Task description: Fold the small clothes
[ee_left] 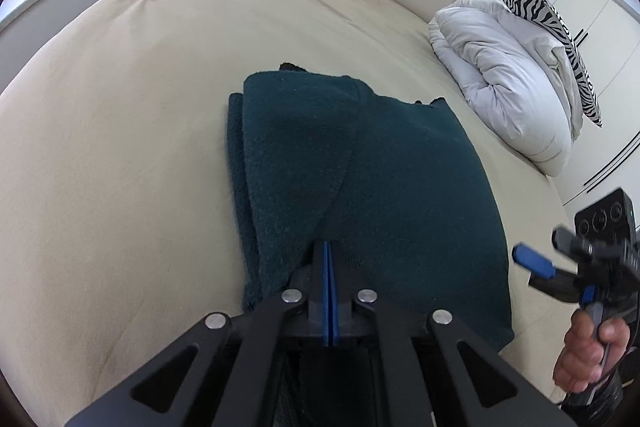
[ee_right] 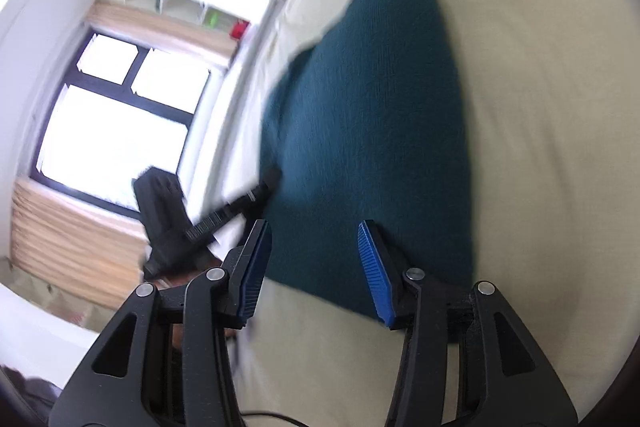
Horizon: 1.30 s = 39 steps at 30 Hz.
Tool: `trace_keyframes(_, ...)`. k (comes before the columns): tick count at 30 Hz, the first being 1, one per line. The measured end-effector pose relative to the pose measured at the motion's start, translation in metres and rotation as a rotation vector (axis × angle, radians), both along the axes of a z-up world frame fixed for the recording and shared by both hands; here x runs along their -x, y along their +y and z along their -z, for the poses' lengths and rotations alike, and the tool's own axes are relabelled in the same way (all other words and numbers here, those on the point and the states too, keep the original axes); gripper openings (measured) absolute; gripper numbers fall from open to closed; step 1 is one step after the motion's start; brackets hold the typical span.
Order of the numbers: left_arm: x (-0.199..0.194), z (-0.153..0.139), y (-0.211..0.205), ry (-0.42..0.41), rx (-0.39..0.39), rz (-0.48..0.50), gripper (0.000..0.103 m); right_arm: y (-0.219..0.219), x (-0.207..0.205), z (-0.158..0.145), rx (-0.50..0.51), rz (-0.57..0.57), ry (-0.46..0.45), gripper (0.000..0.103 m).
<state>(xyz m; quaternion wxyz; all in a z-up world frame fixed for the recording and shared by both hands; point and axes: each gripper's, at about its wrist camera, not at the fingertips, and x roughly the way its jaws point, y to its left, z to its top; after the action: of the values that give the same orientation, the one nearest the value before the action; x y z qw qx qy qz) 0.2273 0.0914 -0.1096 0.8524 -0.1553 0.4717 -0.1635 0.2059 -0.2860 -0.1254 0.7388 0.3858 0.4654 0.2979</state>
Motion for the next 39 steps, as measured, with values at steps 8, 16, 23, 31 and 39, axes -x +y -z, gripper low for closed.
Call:
trace_keyframes(8, -0.012, 0.004, -0.002, 0.034, 0.011, 0.056, 0.006, 0.017, -0.111, 0.006, -0.041, 0.024, 0.070, 0.043)
trace_keyframes(16, -0.017, 0.006, -0.006, 0.037, 0.013, 0.083, 0.006, -0.008, -0.175, 0.034, 0.042, 0.162, 0.160, 0.041)
trace_keyframes(23, -0.017, 0.007, -0.003, 0.037, 0.022, 0.091, 0.006, -0.050, -0.127, 0.011, 0.027, 0.314, 0.096, 0.045)
trace_keyframes(31, -0.013, 0.003, -0.014, 0.018, -0.042, 0.093, 0.006, 0.028, -0.023, 0.011, -0.072, -0.129, 0.043, 0.049)
trace_keyframes(39, -0.012, 0.003, -0.020, 0.005, -0.074, 0.092, 0.006, 0.022, 0.020, 0.039, -0.037, -0.087, 0.090, 0.049)
